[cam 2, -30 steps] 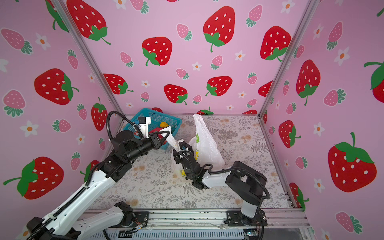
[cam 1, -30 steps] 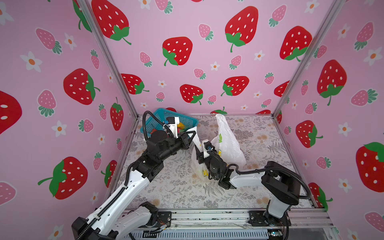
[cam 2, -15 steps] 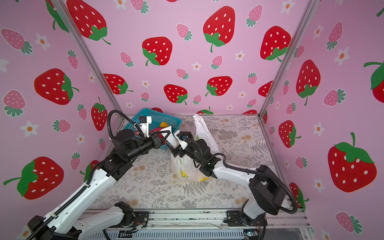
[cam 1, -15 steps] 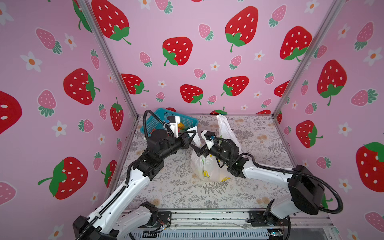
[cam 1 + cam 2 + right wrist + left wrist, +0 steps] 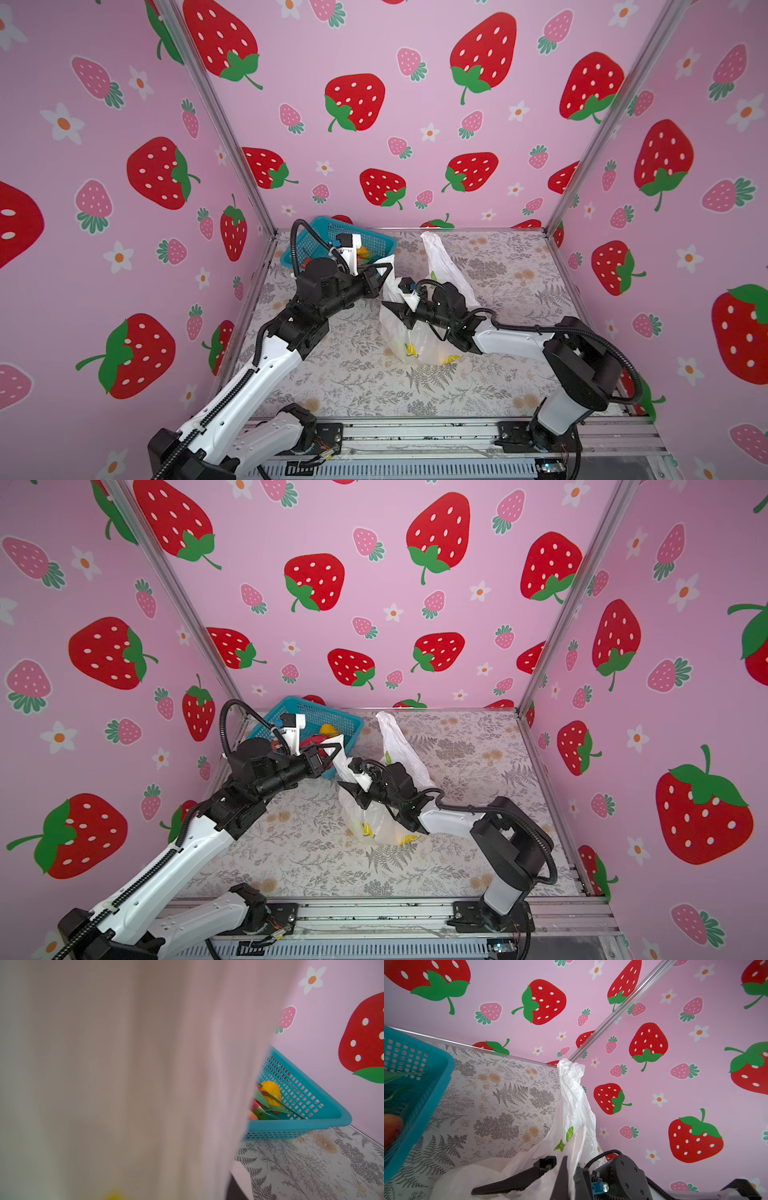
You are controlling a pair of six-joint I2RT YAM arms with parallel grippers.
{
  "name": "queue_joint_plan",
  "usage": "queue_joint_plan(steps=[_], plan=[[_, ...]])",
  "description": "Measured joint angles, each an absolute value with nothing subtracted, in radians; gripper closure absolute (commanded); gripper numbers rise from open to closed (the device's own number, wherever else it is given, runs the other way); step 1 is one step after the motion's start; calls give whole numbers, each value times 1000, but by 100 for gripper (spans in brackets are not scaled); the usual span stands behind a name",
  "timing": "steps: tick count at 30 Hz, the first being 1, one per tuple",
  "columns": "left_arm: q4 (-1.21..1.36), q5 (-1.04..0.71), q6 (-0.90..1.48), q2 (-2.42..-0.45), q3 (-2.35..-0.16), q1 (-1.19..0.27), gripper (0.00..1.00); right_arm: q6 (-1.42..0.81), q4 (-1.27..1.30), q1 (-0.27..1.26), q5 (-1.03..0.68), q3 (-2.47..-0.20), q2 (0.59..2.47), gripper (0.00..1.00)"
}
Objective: Place the fake fruits into the plastic bag and tie a complex knot
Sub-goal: 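Open the right gripper and draw it back from the bag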
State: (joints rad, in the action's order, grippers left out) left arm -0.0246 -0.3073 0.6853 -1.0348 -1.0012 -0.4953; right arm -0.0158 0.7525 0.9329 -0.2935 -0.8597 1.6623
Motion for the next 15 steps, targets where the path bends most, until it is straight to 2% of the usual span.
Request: queue_joint_plan(steps=[3,6,11,15], plan=[[-17,-307,685,-1034,-1001,-494,100,-9,714,933,-274,-860,1631,24],[-10,-307,682,-1034,-1002,-492,100,-4,645,933,-240,-864,1563,14],[-8,-307,677,-1034,-1003,-488,100,12,477,933,-162,-942,1441,6],[-4,-307,677,-1034,-1007,-487,100,29,330,932,-94,-1010,1344,5]])
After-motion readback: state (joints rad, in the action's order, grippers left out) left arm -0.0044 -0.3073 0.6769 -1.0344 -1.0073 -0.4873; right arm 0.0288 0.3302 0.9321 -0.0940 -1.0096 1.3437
